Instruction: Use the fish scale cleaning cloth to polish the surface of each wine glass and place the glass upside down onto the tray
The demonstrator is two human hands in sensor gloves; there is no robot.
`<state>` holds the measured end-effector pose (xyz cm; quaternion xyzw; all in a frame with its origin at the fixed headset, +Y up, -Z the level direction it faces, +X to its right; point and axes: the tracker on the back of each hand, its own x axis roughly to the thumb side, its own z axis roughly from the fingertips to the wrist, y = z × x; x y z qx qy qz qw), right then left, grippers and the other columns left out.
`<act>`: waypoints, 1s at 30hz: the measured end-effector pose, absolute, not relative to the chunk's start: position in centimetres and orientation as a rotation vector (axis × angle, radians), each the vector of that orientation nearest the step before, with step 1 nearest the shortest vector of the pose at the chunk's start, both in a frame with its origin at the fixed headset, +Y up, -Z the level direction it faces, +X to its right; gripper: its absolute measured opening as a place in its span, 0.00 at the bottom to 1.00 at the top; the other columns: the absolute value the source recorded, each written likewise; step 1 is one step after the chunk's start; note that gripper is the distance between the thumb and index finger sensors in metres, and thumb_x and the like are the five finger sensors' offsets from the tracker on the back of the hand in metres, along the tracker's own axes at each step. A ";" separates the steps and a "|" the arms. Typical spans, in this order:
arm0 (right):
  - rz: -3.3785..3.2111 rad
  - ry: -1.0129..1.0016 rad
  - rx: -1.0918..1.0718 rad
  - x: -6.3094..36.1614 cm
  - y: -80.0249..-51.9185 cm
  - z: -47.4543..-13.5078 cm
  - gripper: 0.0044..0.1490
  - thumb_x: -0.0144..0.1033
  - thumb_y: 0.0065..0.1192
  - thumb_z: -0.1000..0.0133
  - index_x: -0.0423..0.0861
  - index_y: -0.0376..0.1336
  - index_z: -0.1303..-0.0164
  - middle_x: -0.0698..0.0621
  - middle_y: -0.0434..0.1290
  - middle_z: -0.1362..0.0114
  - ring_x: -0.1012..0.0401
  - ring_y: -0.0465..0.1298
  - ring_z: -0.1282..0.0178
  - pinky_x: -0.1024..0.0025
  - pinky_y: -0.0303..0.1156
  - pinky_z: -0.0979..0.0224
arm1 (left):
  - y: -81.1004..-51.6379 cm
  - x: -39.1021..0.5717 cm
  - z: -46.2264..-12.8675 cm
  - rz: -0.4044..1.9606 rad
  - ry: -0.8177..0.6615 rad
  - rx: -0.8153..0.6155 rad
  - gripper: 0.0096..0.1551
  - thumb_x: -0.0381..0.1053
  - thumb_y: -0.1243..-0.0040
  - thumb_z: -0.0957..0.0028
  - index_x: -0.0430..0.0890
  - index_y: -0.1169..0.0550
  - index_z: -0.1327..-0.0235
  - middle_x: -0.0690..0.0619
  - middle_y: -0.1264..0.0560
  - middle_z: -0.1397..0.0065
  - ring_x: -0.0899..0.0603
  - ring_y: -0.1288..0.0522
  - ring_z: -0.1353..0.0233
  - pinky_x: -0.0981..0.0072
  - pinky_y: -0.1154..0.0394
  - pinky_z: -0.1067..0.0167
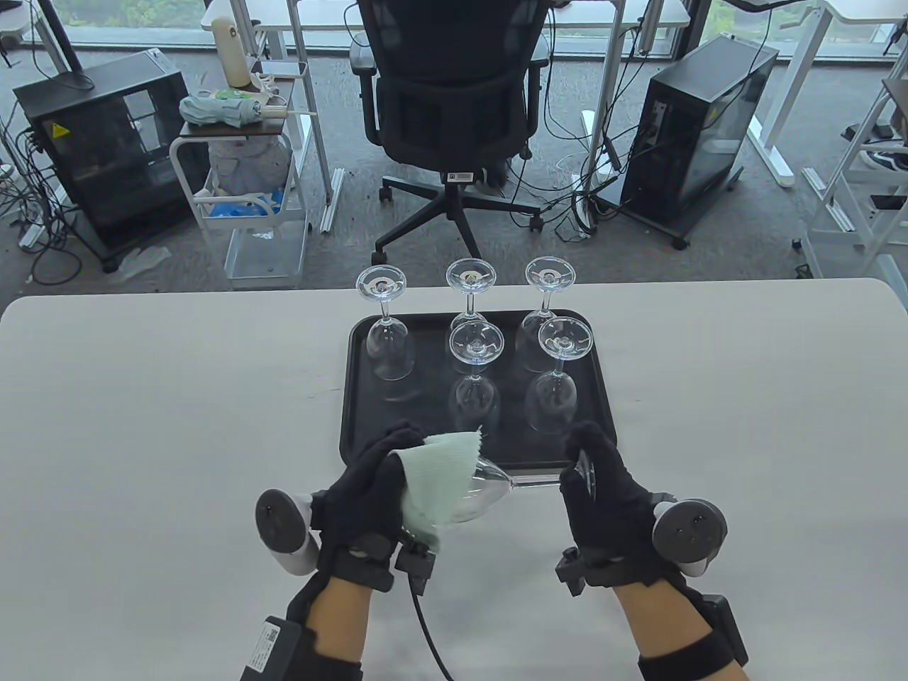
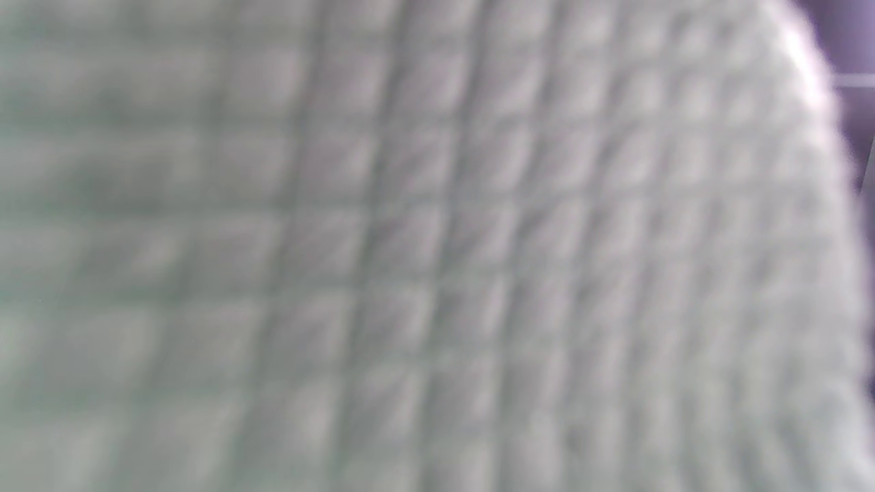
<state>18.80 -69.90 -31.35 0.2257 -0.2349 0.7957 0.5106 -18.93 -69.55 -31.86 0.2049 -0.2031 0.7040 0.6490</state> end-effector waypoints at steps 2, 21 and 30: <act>1.904 -0.566 0.525 19.2 -70.0 -31.6 0.44 0.61 0.51 0.40 0.53 0.44 0.19 0.36 0.62 0.28 0.50 0.78 0.54 0.59 0.80 0.57 | -69.2 -21.2 -31.8 1.633 -0.440 0.497 0.25 0.60 0.44 0.40 0.45 0.18 0.42 0.46 0.25 0.28 0.35 0.25 0.30 0.34 0.24 0.37; 1.901 -0.654 0.413 19.2 -69.3 -30.8 0.52 0.66 0.56 0.40 0.55 0.32 0.24 0.38 0.60 0.27 0.51 0.77 0.52 0.59 0.79 0.54 | -69.4 -31.4 -30.3 1.665 -0.181 0.713 0.24 0.60 0.45 0.38 0.44 0.17 0.43 0.47 0.23 0.30 0.35 0.24 0.31 0.35 0.24 0.36; 2.552 -0.748 0.584 6.6 -63.5 -32.3 0.47 0.72 0.61 0.41 0.54 0.45 0.28 0.37 0.58 0.26 0.53 0.74 0.50 0.62 0.78 0.53 | -69.4 -30.8 -30.5 1.646 -0.190 0.696 0.25 0.60 0.46 0.37 0.45 0.17 0.43 0.47 0.23 0.30 0.36 0.24 0.31 0.35 0.24 0.36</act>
